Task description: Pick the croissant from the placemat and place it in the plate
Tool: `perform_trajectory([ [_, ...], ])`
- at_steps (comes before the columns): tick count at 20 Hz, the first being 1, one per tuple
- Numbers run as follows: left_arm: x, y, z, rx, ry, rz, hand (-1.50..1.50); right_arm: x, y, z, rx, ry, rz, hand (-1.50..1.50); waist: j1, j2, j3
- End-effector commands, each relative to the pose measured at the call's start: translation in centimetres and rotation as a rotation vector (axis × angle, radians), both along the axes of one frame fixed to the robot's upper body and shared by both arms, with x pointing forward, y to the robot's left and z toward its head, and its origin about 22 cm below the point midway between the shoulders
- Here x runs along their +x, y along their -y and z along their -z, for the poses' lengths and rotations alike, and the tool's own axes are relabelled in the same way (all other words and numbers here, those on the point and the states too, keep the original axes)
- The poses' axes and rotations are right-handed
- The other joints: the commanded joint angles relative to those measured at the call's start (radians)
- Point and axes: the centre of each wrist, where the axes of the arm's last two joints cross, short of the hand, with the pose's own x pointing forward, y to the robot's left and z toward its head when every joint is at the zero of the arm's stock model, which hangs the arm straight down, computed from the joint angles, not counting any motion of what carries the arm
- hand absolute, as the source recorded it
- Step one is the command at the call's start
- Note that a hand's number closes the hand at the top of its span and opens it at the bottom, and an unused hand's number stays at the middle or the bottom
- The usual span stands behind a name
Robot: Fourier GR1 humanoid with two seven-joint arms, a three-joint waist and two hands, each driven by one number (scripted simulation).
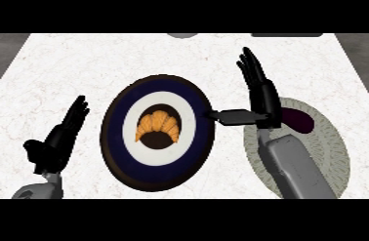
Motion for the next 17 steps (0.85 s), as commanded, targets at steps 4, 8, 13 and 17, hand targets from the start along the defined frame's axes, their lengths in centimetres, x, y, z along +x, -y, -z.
perform_trajectory([
  [4, 1.0, -0.1, -0.2, -0.001, -0.009, 0.002, 0.0, -0.7, 8.2, 6.6, -0.005, 0.061, -0.056, -1.5, 0.001, 0.001, 0.0],
  [8, 0.7, 1.4, -1.1, -0.006, 0.012, 0.017, 0.0, 0.6, 12.6, 6.8, -0.028, 0.073, -0.1, -1.5, 0.007, -0.001, 0.0],
  [13, 0.1, -0.7, 0.7, 0.002, -0.007, 0.005, 0.0, 0.1, 11.6, 10.6, -0.068, 0.059, -0.127, -1.5, 0.005, -0.001, -0.001],
  [17, 0.1, 0.6, 1.0, -0.008, -0.009, -0.009, 0.0, -1.2, 15.6, 11.9, -0.079, 0.087, -0.067, -1.5, 0.005, 0.0, 0.0],
])
